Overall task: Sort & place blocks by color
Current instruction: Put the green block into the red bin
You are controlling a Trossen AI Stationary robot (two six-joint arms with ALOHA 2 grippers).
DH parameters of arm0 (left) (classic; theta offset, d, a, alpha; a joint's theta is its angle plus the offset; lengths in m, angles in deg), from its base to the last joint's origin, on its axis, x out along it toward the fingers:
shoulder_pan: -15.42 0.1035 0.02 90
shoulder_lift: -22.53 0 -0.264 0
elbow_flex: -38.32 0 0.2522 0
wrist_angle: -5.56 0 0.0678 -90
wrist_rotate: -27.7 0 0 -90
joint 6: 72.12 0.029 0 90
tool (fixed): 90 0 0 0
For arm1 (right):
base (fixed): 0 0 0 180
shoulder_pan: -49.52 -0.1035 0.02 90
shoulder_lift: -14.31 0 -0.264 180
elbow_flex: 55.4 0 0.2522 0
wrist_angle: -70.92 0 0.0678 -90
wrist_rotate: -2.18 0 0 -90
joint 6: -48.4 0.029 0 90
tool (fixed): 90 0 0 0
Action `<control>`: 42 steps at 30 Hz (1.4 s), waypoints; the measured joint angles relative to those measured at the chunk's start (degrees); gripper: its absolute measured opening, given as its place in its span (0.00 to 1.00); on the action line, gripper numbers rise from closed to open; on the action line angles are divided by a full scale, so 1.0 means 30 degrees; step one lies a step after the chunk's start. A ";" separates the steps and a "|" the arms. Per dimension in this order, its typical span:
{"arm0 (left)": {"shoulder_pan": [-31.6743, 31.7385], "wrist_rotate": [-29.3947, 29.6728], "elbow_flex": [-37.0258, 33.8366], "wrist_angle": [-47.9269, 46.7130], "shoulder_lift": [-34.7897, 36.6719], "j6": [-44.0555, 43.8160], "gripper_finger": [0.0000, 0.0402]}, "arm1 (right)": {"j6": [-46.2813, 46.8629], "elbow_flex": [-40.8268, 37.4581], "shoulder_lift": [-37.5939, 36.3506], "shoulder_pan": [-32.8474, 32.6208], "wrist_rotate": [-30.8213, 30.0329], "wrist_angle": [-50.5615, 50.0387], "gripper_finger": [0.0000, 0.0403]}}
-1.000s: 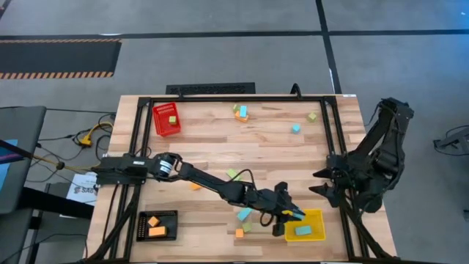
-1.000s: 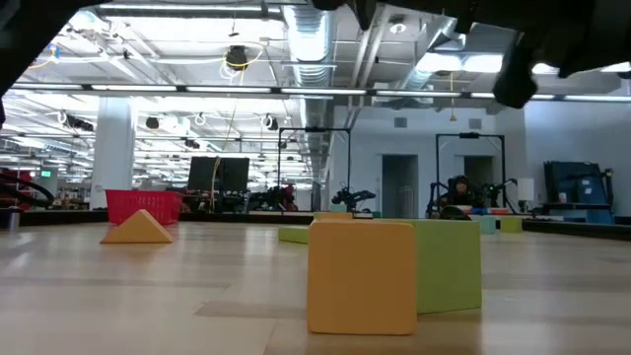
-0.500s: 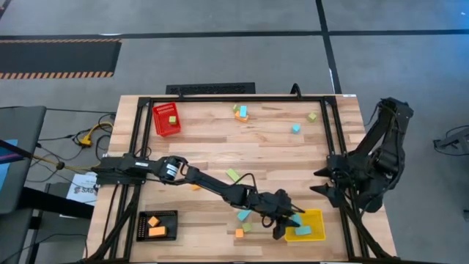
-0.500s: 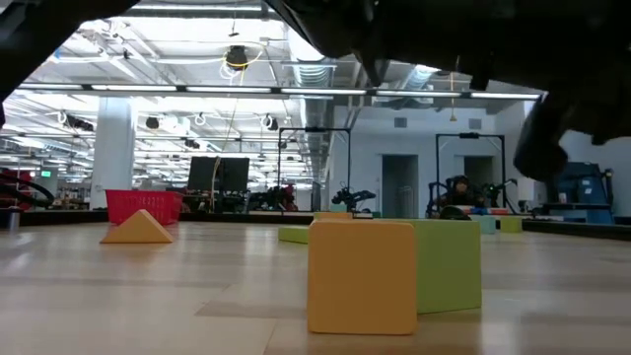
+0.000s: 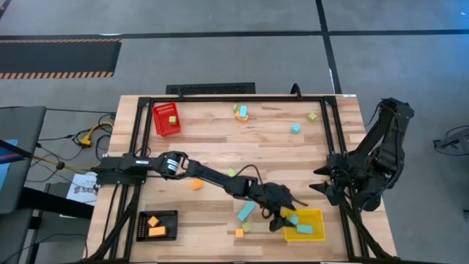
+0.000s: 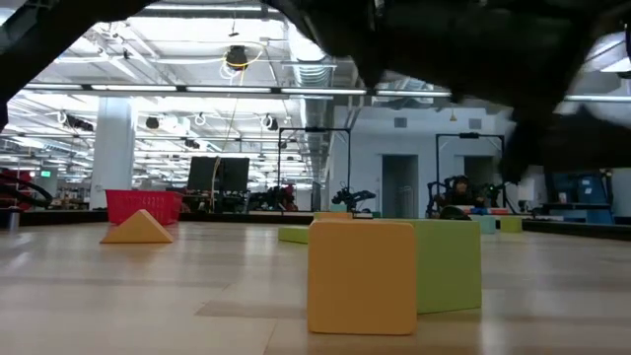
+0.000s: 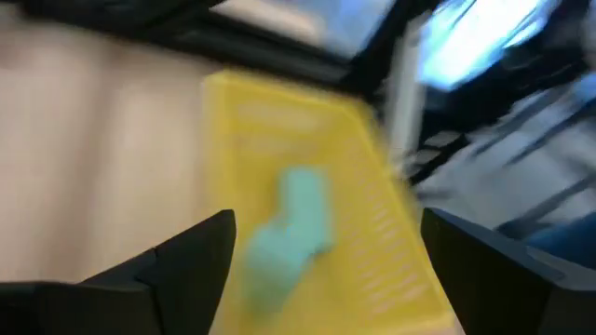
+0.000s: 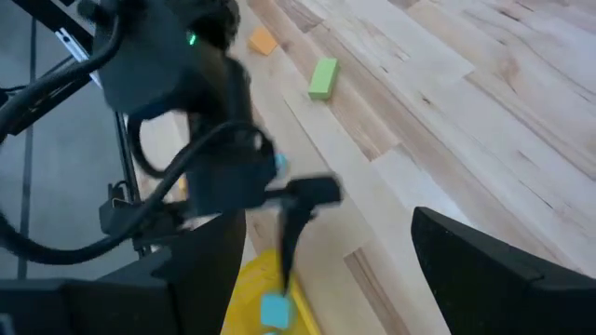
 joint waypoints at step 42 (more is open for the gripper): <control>-0.0843 0.6845 -0.0956 -2.4228 0.5772 0.7261 0.73 | -0.3698 -0.0015 0.2391 0.0367 -0.0698 0.4967 0.81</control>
